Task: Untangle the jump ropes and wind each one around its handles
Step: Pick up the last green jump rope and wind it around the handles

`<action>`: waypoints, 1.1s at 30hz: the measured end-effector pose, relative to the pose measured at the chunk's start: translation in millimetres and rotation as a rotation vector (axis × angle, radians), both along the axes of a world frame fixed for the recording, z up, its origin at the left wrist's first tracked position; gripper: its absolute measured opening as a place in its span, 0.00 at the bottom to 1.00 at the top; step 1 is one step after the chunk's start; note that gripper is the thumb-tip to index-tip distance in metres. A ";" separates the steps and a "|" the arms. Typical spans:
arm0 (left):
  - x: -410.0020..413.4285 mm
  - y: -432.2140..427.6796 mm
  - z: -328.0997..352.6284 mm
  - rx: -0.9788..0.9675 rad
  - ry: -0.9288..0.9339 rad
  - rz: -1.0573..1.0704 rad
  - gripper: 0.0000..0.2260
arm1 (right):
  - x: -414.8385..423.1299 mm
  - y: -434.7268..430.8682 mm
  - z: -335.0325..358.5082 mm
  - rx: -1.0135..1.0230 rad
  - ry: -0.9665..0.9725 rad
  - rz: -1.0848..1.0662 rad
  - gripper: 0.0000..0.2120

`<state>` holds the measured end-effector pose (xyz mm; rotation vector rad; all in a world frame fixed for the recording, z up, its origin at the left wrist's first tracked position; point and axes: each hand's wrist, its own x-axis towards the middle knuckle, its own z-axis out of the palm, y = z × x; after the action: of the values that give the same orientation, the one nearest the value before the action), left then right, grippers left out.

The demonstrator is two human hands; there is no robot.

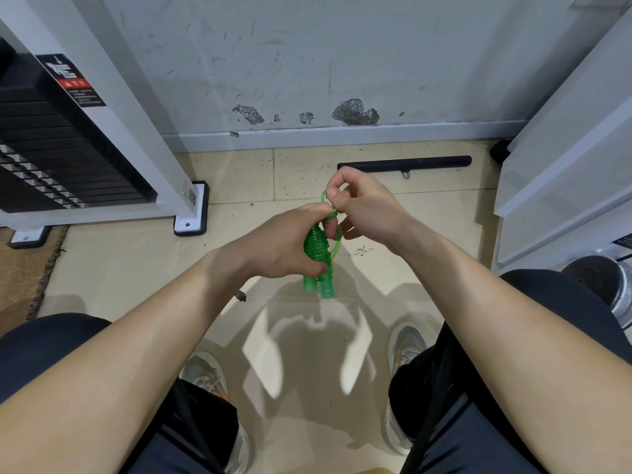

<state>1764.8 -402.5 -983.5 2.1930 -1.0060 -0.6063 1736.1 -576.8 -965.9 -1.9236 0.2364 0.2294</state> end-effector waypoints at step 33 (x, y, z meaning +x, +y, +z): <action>-30.7 -27.5 5.6 -0.626 0.563 0.866 0.17 | 5.1 23.5 -11.9 0.036 -0.252 -0.264 0.05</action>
<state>1734.0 -430.0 -977.9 1.5276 0.0928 -0.3725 1741.2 -553.2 -977.9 -1.8417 0.3117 -0.1823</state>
